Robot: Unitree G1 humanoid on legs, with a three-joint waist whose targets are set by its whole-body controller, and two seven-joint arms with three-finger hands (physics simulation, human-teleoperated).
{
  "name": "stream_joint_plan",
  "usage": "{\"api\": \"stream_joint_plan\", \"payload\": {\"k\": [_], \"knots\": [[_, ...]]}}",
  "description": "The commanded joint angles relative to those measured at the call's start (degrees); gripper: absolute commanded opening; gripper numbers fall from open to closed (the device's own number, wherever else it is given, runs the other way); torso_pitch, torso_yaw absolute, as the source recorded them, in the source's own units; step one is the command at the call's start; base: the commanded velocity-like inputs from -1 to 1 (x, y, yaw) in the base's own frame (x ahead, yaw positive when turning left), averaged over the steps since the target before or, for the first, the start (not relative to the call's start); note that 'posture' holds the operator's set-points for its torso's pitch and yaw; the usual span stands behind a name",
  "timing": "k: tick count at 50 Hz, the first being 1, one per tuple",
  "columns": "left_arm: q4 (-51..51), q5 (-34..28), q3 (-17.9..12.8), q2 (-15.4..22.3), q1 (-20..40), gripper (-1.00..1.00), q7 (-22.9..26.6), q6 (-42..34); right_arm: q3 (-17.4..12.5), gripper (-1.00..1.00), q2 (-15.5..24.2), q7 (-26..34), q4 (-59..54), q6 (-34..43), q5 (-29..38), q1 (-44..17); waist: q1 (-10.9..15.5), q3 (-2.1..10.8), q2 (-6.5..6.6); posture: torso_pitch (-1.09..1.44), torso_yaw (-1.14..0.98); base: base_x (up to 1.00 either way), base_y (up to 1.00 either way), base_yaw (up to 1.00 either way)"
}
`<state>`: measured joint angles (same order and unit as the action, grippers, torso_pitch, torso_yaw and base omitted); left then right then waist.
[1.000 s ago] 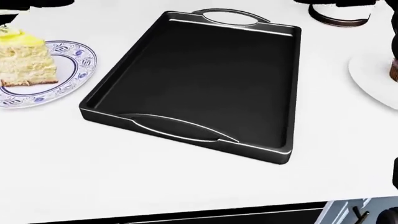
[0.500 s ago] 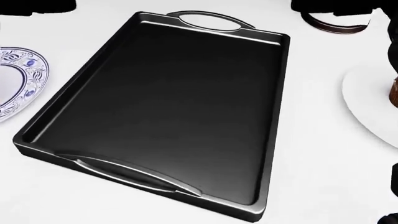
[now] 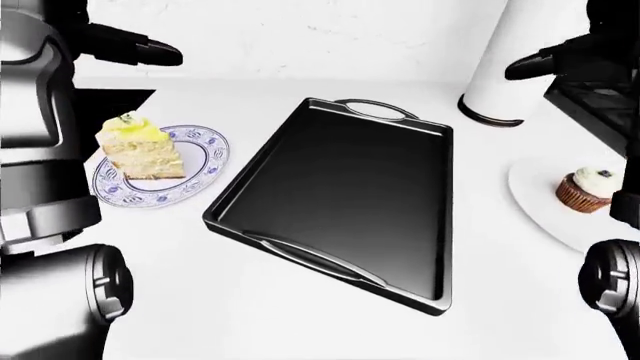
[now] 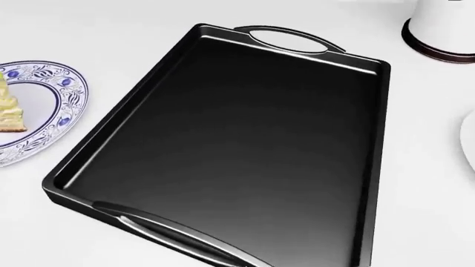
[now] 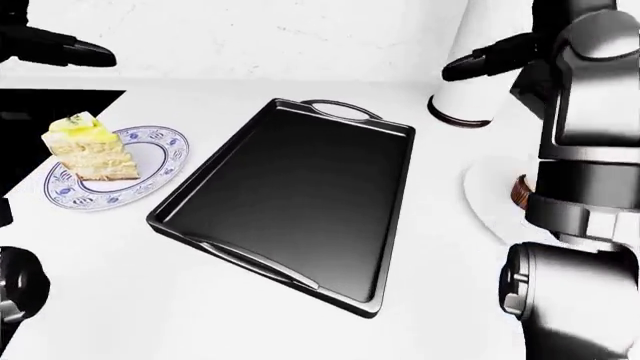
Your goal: Move the dessert items from the plate to the tray.
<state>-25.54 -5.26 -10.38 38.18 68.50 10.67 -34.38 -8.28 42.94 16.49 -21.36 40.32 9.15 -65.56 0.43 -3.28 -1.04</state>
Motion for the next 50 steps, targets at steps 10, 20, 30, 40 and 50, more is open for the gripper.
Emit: {"api": "stream_joint_plan", "payload": {"k": [10,20,30,40,50], "knots": [[-14.9,-7.2,-0.9,2.8,12.4,1.00,1.6,12.9,-0.1,1.00,11.0,27.1,-6.8,-13.2,22.4,-1.1,-0.3,1.70,0.04,0.00,0.00,0.00,0.00,0.00],[-14.8,-7.2,-1.0,3.4,13.7,1.00,1.4,12.6,-6.7,1.00,15.1,40.7,-3.0,-21.5,27.2,11.3,-0.5,1.49,-0.32,0.00,0.00,0.00,0.00,0.00],[-13.8,-7.1,-1.1,3.9,13.1,1.00,1.5,12.2,-7.4,1.00,12.7,39.8,-5.1,-23.9,29.1,13.8,-0.7,1.61,-0.37,0.00,0.00,0.00,0.00,0.00],[-13.6,-7.0,-1.2,4.3,12.8,1.00,1.3,12.2,-9.4,1.00,10.1,31.2,-8.2,-22.7,28.1,14.0,-0.5,1.93,-0.25,0.00,0.00,0.00,0.00,0.00],[-13.7,-7.2,-1.1,4.4,13.3,1.00,1.3,12.0,-14.0,1.00,10.4,25.0,-3.9,-18.9,20.9,24.1,-0.1,2.12,-0.88,0.00,0.00,0.00,0.00,0.00]]}}
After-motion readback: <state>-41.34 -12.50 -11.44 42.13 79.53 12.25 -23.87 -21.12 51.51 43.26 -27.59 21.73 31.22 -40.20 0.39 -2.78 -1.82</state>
